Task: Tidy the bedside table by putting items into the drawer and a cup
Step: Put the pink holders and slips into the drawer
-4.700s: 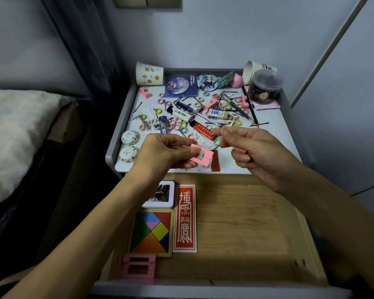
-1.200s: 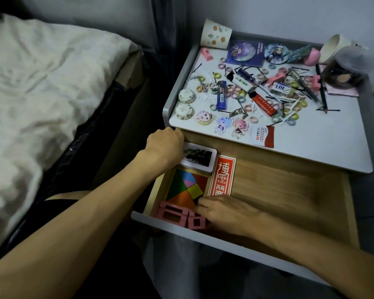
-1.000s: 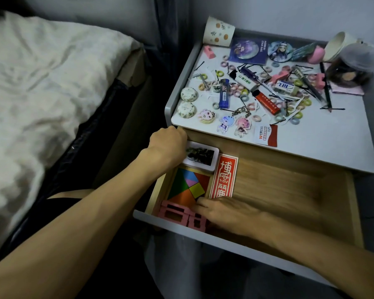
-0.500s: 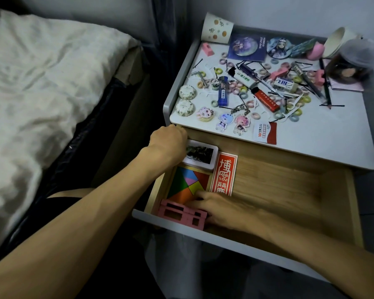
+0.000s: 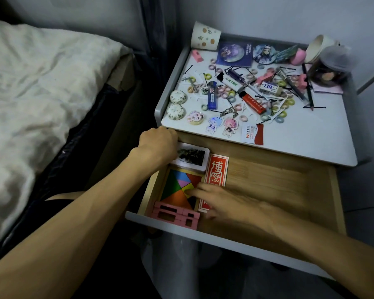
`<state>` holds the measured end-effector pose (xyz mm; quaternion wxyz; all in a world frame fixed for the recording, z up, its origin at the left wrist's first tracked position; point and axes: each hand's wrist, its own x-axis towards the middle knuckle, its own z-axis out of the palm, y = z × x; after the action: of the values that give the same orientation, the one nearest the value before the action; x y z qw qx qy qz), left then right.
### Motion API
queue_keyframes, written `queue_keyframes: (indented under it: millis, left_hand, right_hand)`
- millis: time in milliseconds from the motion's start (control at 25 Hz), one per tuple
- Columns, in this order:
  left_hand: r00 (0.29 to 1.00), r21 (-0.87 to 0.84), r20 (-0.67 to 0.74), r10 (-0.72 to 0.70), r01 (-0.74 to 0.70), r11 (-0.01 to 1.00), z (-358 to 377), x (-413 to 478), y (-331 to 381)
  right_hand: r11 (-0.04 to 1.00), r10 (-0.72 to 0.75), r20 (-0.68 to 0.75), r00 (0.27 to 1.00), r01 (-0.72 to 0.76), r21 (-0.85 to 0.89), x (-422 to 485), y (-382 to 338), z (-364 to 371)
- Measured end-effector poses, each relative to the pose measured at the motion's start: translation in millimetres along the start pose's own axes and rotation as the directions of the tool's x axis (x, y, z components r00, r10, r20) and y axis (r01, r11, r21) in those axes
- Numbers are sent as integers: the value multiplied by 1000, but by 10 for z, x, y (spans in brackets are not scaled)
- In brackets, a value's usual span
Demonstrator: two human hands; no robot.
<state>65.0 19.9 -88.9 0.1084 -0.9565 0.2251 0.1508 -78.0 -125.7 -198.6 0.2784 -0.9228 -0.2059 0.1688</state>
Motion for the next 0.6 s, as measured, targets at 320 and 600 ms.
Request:
queue_keyframes:
  millis: [320,600]
  left_hand:
    - [903,-609,-399,159,-391,690,-699,0,335]
    - [866,-654,-484,125,-453,606,-1156,874,1110]
  right_hand:
    - [977,169,-462,870,-209,-35,-447,73,-1360]
    - [788,382,-734,562,-613,-59,-435,1135,-2561]
